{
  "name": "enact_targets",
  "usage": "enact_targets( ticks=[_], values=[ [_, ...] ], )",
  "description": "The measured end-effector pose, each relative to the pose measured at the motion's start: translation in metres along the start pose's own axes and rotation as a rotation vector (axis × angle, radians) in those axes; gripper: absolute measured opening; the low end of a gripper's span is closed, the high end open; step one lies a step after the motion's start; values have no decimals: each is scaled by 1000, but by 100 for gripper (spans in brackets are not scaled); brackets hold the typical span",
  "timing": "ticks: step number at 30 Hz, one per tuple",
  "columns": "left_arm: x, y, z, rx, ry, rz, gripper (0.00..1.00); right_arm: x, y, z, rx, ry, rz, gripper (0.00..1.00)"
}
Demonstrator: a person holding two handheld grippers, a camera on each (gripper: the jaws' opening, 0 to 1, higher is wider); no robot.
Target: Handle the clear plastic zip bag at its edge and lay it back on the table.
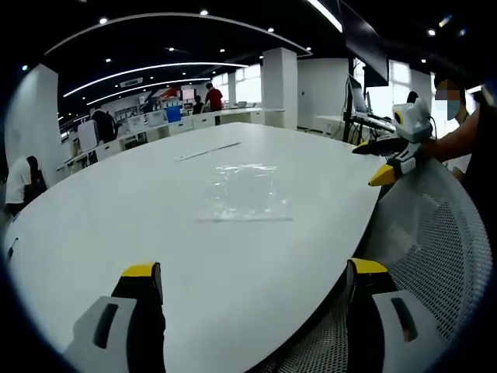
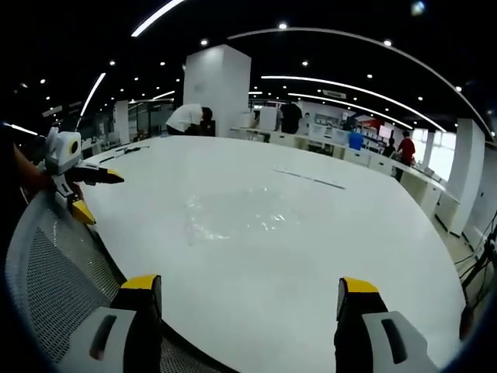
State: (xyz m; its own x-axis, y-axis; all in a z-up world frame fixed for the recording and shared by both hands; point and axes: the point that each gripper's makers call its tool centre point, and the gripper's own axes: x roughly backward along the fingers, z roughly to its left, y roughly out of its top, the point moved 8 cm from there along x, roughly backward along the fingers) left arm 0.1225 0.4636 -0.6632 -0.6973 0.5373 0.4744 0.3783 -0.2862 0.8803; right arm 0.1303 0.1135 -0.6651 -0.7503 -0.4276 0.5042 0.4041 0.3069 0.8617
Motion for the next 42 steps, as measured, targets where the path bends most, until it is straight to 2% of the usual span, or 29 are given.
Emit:
enact_targets(
  ticks=[16, 26, 42],
  values=[
    [1, 6, -3, -33, -20, -11, 99, 0, 1, 1, -1, -3, 6, 92],
    [-5, 9, 4, -39, -40, 2, 99, 0, 0, -1, 3, -9, 7, 93],
    [-11, 33, 9, -94, -56, -20, 96, 0, -1, -2, 4, -7, 7, 92]
  ],
)
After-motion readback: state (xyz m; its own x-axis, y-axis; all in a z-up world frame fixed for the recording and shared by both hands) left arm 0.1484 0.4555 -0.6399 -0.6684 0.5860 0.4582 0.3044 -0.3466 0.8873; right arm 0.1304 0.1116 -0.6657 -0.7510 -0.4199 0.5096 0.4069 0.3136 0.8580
